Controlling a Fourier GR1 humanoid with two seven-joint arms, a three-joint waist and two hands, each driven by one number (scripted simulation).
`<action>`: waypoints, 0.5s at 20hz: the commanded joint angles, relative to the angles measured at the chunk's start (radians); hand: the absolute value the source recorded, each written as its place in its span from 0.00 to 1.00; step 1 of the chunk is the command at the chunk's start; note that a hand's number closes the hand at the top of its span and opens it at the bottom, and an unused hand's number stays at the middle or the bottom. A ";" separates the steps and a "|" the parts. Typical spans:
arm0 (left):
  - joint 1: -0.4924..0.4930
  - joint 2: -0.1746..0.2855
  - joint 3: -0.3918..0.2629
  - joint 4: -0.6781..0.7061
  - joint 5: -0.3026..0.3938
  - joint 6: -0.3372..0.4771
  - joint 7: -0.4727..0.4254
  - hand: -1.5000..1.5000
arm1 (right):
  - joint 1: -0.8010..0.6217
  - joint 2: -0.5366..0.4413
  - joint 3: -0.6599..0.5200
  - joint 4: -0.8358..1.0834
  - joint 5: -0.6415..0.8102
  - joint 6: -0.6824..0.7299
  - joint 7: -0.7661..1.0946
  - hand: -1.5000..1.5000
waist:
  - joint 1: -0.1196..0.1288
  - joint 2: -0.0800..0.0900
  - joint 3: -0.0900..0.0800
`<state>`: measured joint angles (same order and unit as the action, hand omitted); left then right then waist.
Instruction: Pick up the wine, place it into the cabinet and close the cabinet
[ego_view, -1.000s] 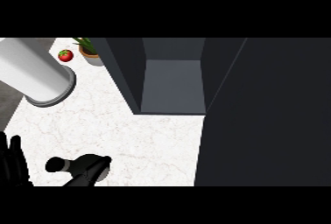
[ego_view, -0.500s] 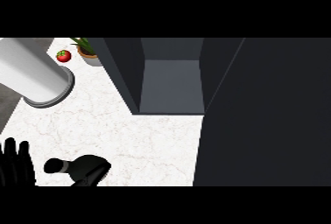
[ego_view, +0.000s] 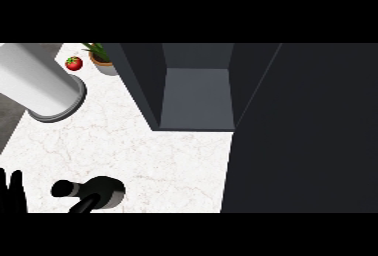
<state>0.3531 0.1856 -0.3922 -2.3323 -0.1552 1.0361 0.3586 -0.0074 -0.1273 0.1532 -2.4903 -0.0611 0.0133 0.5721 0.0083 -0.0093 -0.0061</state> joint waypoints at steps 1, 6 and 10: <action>0.064 -0.033 0.029 0.017 0.154 -0.047 -0.154 0.00 | 0.061 0.000 0.008 -0.188 -0.060 -0.006 0.080 0.00 | -0.003 -0.001 0.002; 0.132 -0.117 0.126 0.143 0.373 -0.229 -0.403 0.00 | 0.010 0.000 0.011 -0.143 -0.022 -0.024 0.086 0.00 | 0.005 -0.002 0.001; 0.198 -0.144 0.222 0.254 0.514 -0.403 -0.554 0.00 | 0.017 0.002 -0.015 -0.130 -0.057 -0.012 0.055 0.00 | 0.001 0.002 0.004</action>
<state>0.4838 0.0730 -0.2401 -2.1527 0.2324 0.7685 -0.0541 -0.0427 -0.1248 0.1558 -2.4952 -0.0575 -0.0054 0.6067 0.0116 -0.0088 -0.0047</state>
